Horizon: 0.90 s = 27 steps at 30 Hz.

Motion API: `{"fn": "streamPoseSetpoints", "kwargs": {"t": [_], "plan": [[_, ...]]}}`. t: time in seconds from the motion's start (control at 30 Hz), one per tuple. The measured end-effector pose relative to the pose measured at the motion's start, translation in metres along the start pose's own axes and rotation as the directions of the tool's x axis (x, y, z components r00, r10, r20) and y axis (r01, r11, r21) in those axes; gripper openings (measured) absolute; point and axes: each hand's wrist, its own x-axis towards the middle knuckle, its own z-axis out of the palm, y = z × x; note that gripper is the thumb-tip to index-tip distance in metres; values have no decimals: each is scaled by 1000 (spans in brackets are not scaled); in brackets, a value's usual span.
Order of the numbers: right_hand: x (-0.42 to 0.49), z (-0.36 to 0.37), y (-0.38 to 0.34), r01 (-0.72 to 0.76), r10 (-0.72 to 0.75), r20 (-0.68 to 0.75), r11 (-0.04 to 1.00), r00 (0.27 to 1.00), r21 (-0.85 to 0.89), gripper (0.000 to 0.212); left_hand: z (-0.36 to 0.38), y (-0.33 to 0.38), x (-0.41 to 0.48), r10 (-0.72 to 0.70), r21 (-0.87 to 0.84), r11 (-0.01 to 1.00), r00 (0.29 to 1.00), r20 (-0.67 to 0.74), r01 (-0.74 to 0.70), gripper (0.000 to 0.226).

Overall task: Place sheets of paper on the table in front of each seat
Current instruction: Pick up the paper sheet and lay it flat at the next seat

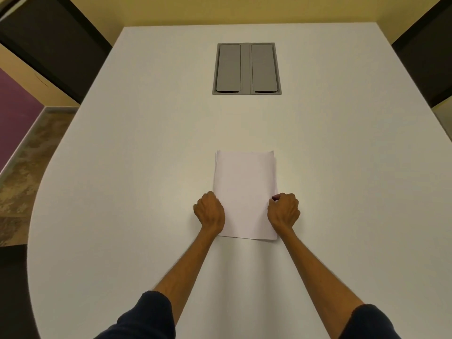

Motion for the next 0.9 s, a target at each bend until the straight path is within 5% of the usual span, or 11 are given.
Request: {"fn": "streamPoseSetpoints", "kwargs": {"t": [0.2, 0.9], "plan": [[9, -1, 2, -75, 74, 10, 990, 997, 119, 19, -3, -7, 13, -219, -187, 958, 976, 5, 216, 23], [13, -18, -4, -154, 137, 74, 796, 988, 585, 19, -33, -5, 9, -304, -417, 851, 947, 101, 318, 15]]}}
